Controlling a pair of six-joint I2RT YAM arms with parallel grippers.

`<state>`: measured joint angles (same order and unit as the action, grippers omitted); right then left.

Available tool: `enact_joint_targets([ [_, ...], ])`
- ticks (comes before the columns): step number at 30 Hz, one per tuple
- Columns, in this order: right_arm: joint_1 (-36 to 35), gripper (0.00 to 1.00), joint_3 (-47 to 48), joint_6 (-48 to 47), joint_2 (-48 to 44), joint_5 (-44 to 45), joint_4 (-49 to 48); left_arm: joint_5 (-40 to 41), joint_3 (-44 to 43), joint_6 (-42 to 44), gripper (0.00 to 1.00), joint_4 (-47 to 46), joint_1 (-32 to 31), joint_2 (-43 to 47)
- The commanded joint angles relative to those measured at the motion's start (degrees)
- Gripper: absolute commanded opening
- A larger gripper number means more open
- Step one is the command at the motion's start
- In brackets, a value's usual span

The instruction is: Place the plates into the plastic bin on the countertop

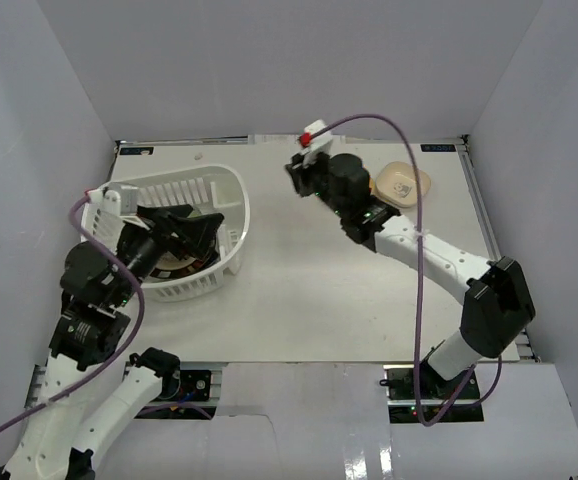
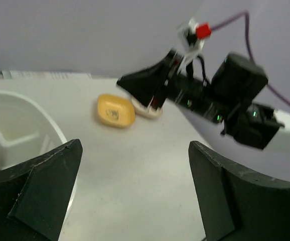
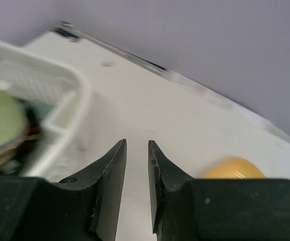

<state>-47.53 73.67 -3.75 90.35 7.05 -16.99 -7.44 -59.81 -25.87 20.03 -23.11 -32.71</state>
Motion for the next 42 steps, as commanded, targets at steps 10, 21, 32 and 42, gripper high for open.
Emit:
enact_joint_targets([
  [10,34.8,0.48,1.3,10.4,13.6,4.4,11.8,-10.8,14.0,4.6,0.98,-5.7,-0.1,-3.0],
  [21,39.5,0.46,11.7,7.3,27.3,2.1,16.9,-9.4,17.9,7.6,0.98,-5.8,0.1,-2.8],
  [32,40.0,0.48,-2.6,10.7,18.7,-5.8,15.7,-9.3,17.9,7.4,0.98,-5.3,1.0,-3.2],
  [42,39.1,0.58,-15.6,13.8,4.1,-9.0,12.2,-8.9,18.5,7.4,0.98,-4.7,1.0,-2.8],
])
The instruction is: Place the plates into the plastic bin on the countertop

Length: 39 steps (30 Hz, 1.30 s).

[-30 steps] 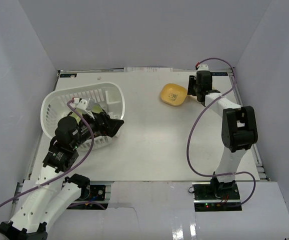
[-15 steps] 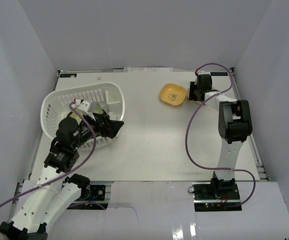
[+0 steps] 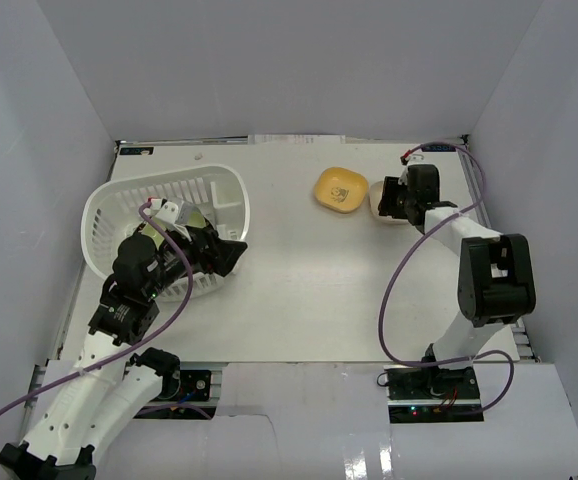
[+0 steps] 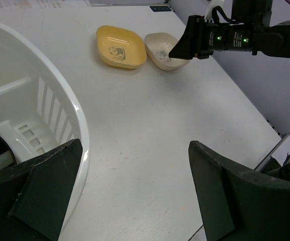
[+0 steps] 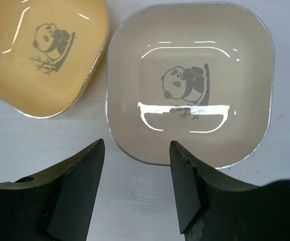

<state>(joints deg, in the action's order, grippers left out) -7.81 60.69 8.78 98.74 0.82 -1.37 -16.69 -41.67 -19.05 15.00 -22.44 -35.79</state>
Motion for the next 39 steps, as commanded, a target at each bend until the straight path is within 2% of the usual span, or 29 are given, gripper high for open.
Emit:
enact_joint_targets([
  [1,-1.0,0.61,-4.0,1.1,-5.0,-2.8,-3.6,0.3,0.4,0.5,0.98,0.3,0.4,0.3],
  [2,-1.3,0.65,-4.4,0.5,-5.6,-2.9,-3.4,0.3,0.4,0.5,0.98,0.3,0.3,0.2],
  [6,-3.8,0.67,-1.7,-3.9,-2.2,-1.4,-0.1,0.3,0.4,0.4,0.98,0.3,0.4,0.1],
  [10,-4.5,0.6,3.3,-6.1,3.0,1.1,1.3,0.4,0.4,0.5,0.98,0.4,0.4,0.1],
  [12,-4.7,0.49,6.5,-7.2,6.6,3.5,3.8,0.7,0.4,0.7,0.98,0.5,0.3,0.2],
  [14,-4.8,0.26,8.3,-7.7,8.0,5.2,7.1,1.4,0.4,0.8,0.98,0.6,0.4,0.4],
  [16,-5.5,0.09,6.3,-6.9,6.5,6.0,5.3,1.8,0.4,0.8,0.98,0.6,0.4,0.7],
  [22,-11.8,0.08,-0.4,-6.4,-6.8,13.0,3.9,2.0,-0.3,-0.3,0.98,-0.7,0.5,2.1],
  [25,-19.1,0.08,0.2,-7.2,-13.0,13.2,5.0,1.4,-2.4,-2.1,0.98,-1.6,0.5,3.4],
  [28,-27.9,0.08,4.7,-8.1,-16.0,8.9,4.7,2.0,-7.4,-3.4,0.98,-1.7,0.5,5.0],
  [31,-38.0,0.08,12.6,-10.3,-13.2,6.7,3.8,3.0,-13.2,-3.8,0.98,-2.2,0.5,7.6],
  [33,-41.3,0.08,17.1,-11.6,-10.4,5.6,2.9,4.0,-16.3,-4.3,0.98,-2.4,0.5,9.0],
  [36,-46.7,0.08,28.5,-13.1,-2.4,2.3,2.9,6.3,-17.7,-4.6,0.98,-3.1,0.5,11.7],
  [39,-51.9,0.08,41.0,-19.8,7.7,0.0,4.6,8.2,-18.3,-4.3,0.98,-2.5,0.5,13.8],
])
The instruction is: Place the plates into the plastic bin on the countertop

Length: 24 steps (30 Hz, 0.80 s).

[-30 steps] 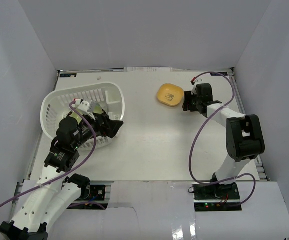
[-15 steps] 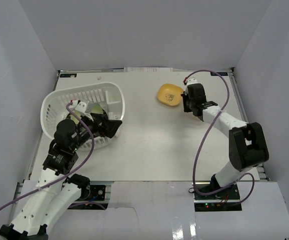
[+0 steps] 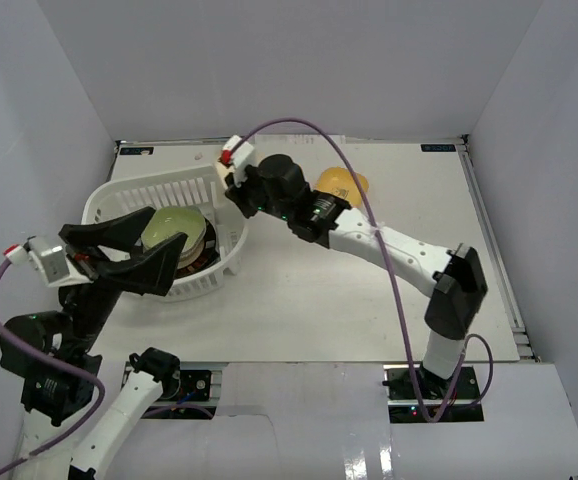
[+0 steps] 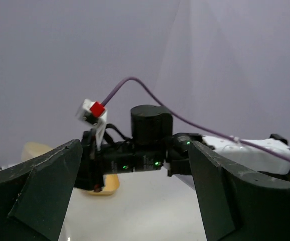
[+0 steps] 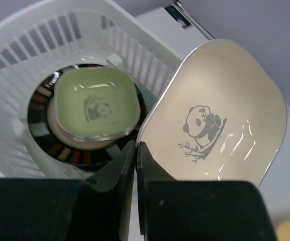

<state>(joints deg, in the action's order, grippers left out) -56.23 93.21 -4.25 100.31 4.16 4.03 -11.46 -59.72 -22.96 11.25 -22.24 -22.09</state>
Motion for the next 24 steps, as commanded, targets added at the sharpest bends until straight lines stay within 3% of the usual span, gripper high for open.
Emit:
enact_joint_targets([
  [1,-4.3,0.08,12.3,-9.2,11.7,-6.9,2.6,3.6,-0.7,-0.2,0.98,2.3,0.3,0.4],
  [3,-5.9,0.08,24.0,-10.7,17.3,-9.4,6.4,4.0,-1.4,-0.1,0.98,3.7,0.3,0.8],
  [6,-7.8,0.08,32.8,-15.2,25.3,-10.1,9.9,5.0,-3.2,0.5,0.98,5.6,0.3,1.3],
  [11,-8.8,0.08,35.6,-18.2,31.2,-12.2,8.1,7.1,-7.8,1.7,0.98,8.9,0.3,1.2],
  [17,-9.6,0.08,38.5,-21.1,35.6,-12.8,7.1,7.3,-7.3,1.7,0.98,9.1,0.3,1.1],
  [18,-9.9,0.12,38.9,-21.8,36.1,-11.7,7.8,7.3,-6.7,1.5,0.98,9.2,0.3,1.0],
  [19,-10.2,0.3,38.7,-23.0,35.9,-10.1,7.4,7.3,-6.5,1.5,0.98,9.1,0.3,1.0],
  [21,-10.6,0.52,33.8,-22.6,32.3,-7.9,3.0,7.7,-5.8,1.5,0.98,9.1,0.3,0.9],
  [24,-10.4,0.59,24.3,-20.2,25.4,-9.1,-3.0,8.3,-5.1,1.9,0.98,9.0,0.3,0.4],
])
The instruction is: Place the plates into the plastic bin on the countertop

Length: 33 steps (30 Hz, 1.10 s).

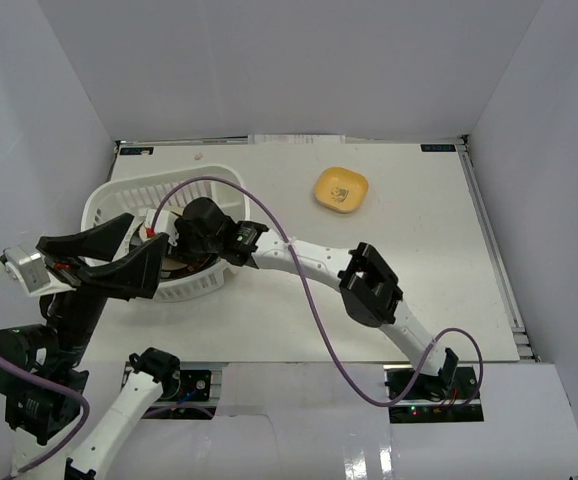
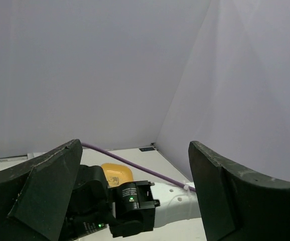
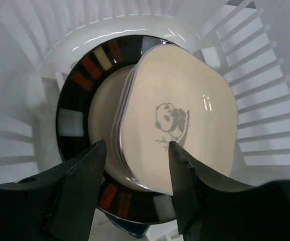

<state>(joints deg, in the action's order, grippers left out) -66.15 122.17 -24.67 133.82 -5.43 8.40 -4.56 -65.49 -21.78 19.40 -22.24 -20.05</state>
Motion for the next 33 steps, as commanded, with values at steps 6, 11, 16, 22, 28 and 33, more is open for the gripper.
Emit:
enact_joint_targets([
  [6,2.6,0.55,-27.1,10.0,-24.3,8.0,-22.5,1.7,4.1,0.9,0.98,0.5,0.3,-1.8],
  [11,13.8,0.53,-45.9,24.6,-35.2,22.7,-30.1,1.6,12.6,0.6,0.98,0.4,0.3,-1.0],
  [16,29.5,0.64,-52.4,41.4,-36.0,33.5,-24.0,-2.1,20.9,0.5,0.98,-2.6,0.3,-1.2],
  [22,42.2,0.74,-50.9,49.8,-29.8,32.2,-18.7,-1.8,27.4,1.0,0.98,-6.2,0.4,0.0],
  [28,46.2,0.67,-49.3,54.0,-23.5,28.5,-16.0,-2.4,27.4,1.9,0.98,-5.9,0.4,-1.0],
  [33,48.2,0.53,-48.6,58.2,-19.0,24.1,-16.4,-2.5,27.5,2.0,0.98,-5.8,0.5,-1.0],
])
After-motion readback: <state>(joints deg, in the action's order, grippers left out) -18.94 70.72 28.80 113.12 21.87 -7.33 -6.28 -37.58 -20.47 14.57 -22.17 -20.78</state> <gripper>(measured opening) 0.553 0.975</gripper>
